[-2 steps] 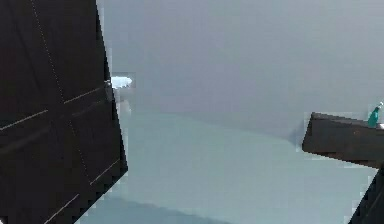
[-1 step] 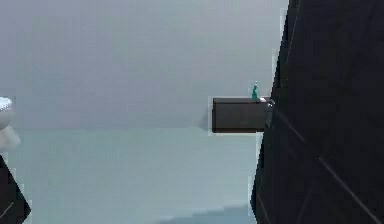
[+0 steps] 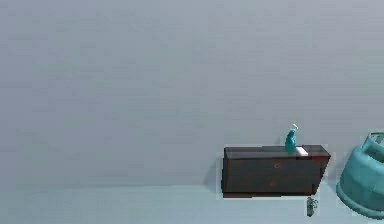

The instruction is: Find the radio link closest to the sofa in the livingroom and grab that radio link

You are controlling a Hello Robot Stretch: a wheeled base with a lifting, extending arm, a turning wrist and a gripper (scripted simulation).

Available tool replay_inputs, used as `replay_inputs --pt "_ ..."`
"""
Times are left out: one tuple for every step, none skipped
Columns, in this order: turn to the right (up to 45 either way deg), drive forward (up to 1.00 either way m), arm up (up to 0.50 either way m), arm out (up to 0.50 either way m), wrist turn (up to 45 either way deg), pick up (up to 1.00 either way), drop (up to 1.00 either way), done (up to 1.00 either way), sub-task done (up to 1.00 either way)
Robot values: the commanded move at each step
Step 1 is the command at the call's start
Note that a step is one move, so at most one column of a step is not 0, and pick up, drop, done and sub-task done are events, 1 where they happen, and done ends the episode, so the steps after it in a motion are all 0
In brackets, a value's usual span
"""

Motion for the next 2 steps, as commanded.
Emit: replay_inputs --pt "6.0 0.00 0.00 0.00 0.0 0.00 0.00 0.00 0.00" --pt "0.0 0.70 0.00 0.00 0.0 0.00 0.00 0.00 0.00"
